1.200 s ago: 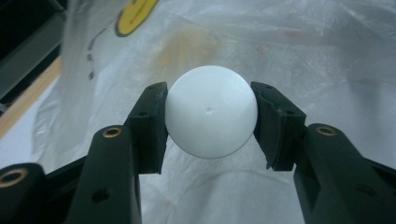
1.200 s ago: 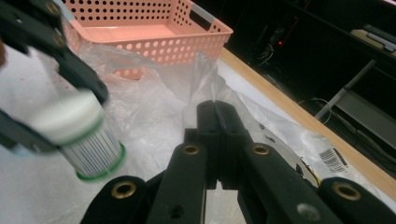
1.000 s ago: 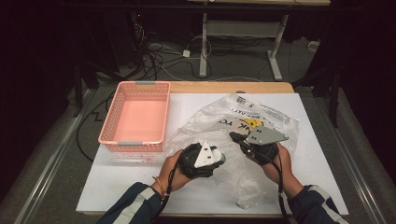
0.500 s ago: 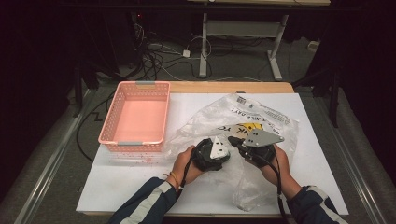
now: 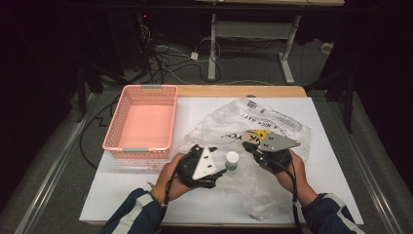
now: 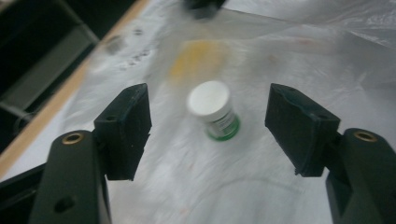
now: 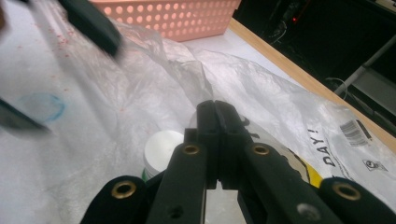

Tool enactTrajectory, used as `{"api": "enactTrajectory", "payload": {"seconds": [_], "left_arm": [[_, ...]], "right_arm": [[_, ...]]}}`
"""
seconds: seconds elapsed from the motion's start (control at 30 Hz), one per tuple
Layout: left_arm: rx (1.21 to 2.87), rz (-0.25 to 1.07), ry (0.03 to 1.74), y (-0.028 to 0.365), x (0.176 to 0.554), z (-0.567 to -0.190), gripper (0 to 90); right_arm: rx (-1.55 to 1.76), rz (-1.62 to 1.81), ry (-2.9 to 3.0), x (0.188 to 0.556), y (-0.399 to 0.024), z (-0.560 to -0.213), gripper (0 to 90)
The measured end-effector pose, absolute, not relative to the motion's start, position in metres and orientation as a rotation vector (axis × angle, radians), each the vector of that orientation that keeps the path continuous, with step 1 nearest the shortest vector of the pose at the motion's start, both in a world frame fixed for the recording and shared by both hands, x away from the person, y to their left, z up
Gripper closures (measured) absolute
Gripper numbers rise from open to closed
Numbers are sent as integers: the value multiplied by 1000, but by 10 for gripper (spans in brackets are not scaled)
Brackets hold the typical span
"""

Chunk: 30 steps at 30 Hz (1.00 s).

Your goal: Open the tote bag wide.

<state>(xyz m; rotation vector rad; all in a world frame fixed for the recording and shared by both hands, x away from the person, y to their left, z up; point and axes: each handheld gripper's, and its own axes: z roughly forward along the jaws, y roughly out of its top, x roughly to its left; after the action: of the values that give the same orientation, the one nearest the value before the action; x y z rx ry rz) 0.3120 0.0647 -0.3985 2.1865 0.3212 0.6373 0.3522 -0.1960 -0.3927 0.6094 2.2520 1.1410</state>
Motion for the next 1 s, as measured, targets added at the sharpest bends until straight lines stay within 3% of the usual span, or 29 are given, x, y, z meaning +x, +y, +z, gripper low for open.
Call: {"api": "enactTrajectory", "payload": {"seconds": [0.23,0.47,0.7,0.93,1.0], "left_arm": [[2087,659,582,145,296,-409,241],[2148,634,739,167,304,-440,247],[2212,585,791,155,320,-455,263],[2208,525,785,137,336,-459,400],[2226,511,764,133,340,-462,511]], "right_arm": [[650,1121,2252,358,-201,-396,900],[659,1105,2252,359,-203,-399,900],[670,1090,2262,361,-208,-401,900],[689,1085,2260,364,-213,-403,900],[693,1084,2257,364,-214,-402,886]]}}
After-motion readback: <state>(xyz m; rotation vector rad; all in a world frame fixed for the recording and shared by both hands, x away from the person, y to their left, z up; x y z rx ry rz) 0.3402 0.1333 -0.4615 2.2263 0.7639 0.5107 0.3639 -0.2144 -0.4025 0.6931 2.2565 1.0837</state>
